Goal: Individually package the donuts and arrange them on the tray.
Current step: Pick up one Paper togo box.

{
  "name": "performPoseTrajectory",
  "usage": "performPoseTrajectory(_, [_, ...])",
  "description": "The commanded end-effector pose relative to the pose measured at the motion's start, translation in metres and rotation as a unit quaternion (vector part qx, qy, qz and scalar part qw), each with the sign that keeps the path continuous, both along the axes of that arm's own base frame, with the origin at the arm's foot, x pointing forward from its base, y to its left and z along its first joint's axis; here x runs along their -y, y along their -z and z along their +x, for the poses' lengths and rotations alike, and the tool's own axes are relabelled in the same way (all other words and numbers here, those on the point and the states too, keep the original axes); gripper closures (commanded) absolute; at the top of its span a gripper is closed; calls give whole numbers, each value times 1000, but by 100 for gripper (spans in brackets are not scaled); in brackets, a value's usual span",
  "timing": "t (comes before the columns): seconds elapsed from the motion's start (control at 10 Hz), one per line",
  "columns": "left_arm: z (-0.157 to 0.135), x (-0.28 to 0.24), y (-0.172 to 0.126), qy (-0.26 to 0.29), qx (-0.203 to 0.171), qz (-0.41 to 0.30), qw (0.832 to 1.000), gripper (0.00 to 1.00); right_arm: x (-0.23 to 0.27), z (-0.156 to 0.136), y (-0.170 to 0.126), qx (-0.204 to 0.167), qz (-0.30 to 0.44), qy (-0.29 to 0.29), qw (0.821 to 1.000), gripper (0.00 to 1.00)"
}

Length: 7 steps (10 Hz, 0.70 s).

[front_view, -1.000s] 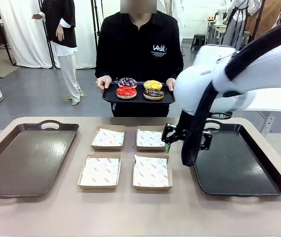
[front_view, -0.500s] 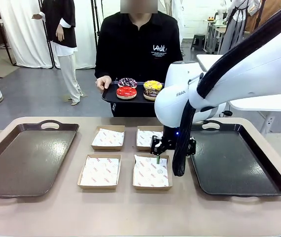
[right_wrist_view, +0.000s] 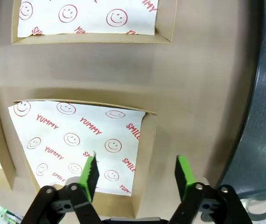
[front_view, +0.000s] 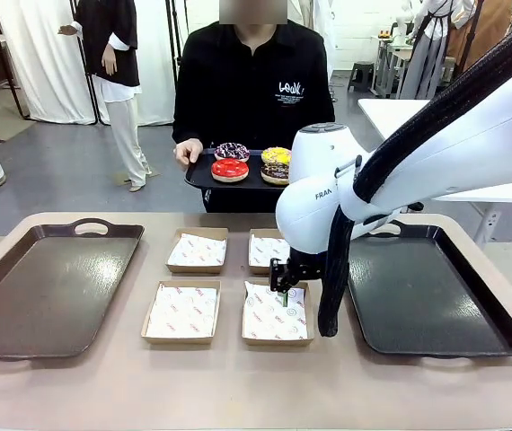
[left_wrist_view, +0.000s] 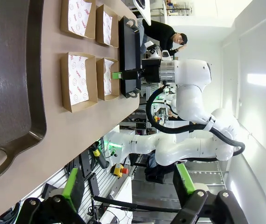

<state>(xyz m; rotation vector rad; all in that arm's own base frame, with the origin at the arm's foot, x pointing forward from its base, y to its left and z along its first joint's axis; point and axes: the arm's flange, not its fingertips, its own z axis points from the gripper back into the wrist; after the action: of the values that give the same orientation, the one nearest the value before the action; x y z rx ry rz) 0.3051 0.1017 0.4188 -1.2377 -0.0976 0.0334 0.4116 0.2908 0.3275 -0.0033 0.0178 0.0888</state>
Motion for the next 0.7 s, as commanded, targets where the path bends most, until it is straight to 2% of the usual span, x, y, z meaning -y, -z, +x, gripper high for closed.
performPoseTrajectory(0.0, [0, 0, -2, -3, -2, -9, 1000, 0, 9, -1, 8, 6, 9, 3, 1000, 56])
performPoseTrajectory(0.1, [0, 0, -2, -3, -2, -9, 1000, 0, 10, -1, 10, 3, 9, 6, 1000, 100])
performPoseTrajectory(0.3, [0, 0, -2, -3, -2, -9, 1000, 0, 8, -1, 9, 5, 8, 7, 1000, 100])
performPoseTrajectory(0.4, [0, 0, -2, -3, -2, -9, 1000, 0, 8, -2, 7, 9, 6, 7, 1000, 95])
performPoseTrajectory(0.5, [0, 0, -2, -3, -2, -9, 1000, 0, 8, -2, 7, 10, 8, 9, 1000, 100])
performPoseTrajectory(0.6, [0, 0, -2, -3, -2, -9, 1000, 0, 8, -1, 7, 9, 10, 12, 1000, 100])
